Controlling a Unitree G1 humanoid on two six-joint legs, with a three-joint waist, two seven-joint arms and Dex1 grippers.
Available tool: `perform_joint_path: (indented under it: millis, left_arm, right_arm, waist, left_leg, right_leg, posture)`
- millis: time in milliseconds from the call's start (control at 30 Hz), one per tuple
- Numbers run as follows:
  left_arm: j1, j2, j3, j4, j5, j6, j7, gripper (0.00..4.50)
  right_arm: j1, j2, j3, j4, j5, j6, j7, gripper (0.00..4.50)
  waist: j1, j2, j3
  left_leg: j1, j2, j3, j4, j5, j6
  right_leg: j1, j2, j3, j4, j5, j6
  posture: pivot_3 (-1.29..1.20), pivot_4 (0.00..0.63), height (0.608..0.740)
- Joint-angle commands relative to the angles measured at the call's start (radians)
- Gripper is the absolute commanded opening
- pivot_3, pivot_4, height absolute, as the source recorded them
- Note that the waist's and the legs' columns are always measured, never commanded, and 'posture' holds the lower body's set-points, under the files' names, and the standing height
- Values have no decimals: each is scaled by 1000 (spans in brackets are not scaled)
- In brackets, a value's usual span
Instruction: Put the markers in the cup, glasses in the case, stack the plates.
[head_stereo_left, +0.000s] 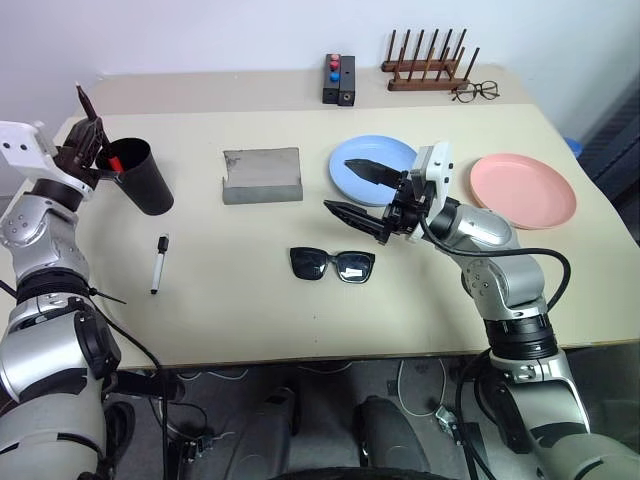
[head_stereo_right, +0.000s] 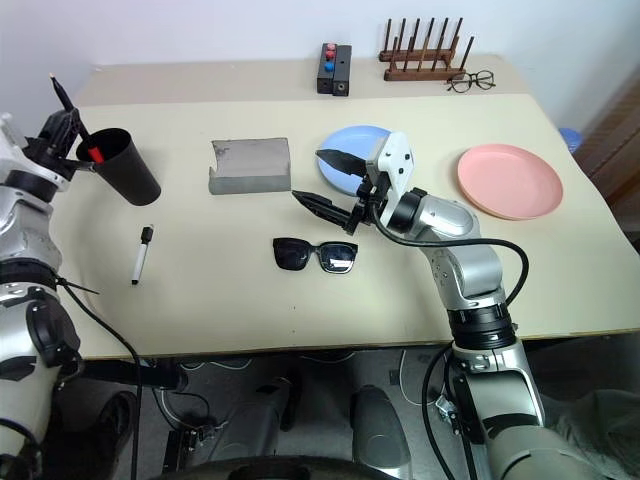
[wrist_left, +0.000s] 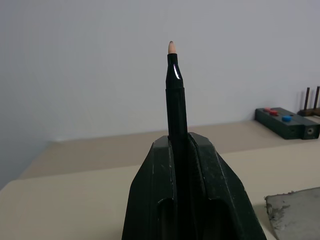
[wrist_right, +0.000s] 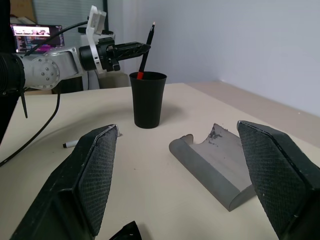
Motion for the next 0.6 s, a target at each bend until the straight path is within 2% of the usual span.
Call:
perform_joint_path:
  millis: [33, 167, 333, 367, 467, 533, 600]
  left_arm:
    - [-8, 7, 6, -10, -2, -18, 2, 55]
    - [-15, 4, 5, -11, -3, -14, 3, 1682]
    - [-20, 5, 3, -47, -12, 3, -22, 4258]
    - [-20, 7, 4, -59, -15, 7, -26, 4447]
    - [-10, 19, 8, -122, -30, 61, -33, 4447]
    - [10, 33, -4, -193, -27, 146, -16, 4447]
    - [59, 58, -44, -361, -13, 296, -8, 4447]
  right_arm:
    - [-1, -3, -5, -46, 6, -7, -3, 3898]
    - [1, -2, -3, -49, 4, -6, -7, 3898]
    - [2, -1, -2, -46, 3, -7, -7, 3898]
    - [3, 1, 0, -45, 2, -9, -8, 3898]
    - [2, 8, 3, -43, 0, -14, -12, 3898]
    - [3, 11, 5, -43, -1, -15, -15, 3898]
    - [4, 10, 5, -41, -1, -17, -15, 3898]
  waist:
    - [0, 0, 0]
    - [0, 0, 0]
    - [0, 0, 0]
    - [0, 0, 0]
    - [0, 0, 0]
    - [0, 0, 0]
    - [-3, 0, 0]
  left_leg:
    - [0, 0, 0, 0, 0, 0]
    - [0, 0, 0, 0, 0, 0]
    - [0, 0, 0, 0, 0, 0]
    - [0, 0, 0, 0, 0, 0]
    - [0, 0, 0, 0, 0, 0]
    - [0, 0, 0, 0, 0, 0]
    - [0, 0, 0, 0, 0, 0]
  right_leg:
    - [0, 0, 0, 0, 0, 0]
    - [0, 0, 0, 0, 0, 0]
    - [0, 0, 0, 0, 0, 0]
    - [0, 0, 0, 0, 0, 0]
    - [0, 0, 0, 0, 0, 0]
    - [0, 0, 0, 1, 0, 0]
    - [0, 0, 0, 1, 0, 0]
  posture:
    - [0, 150, 738]
    - [0, 150, 738]
    - [0, 150, 738]
    - [0, 150, 738]
    - [0, 150, 738]
    - [0, 150, 738]
    - [0, 150, 738]
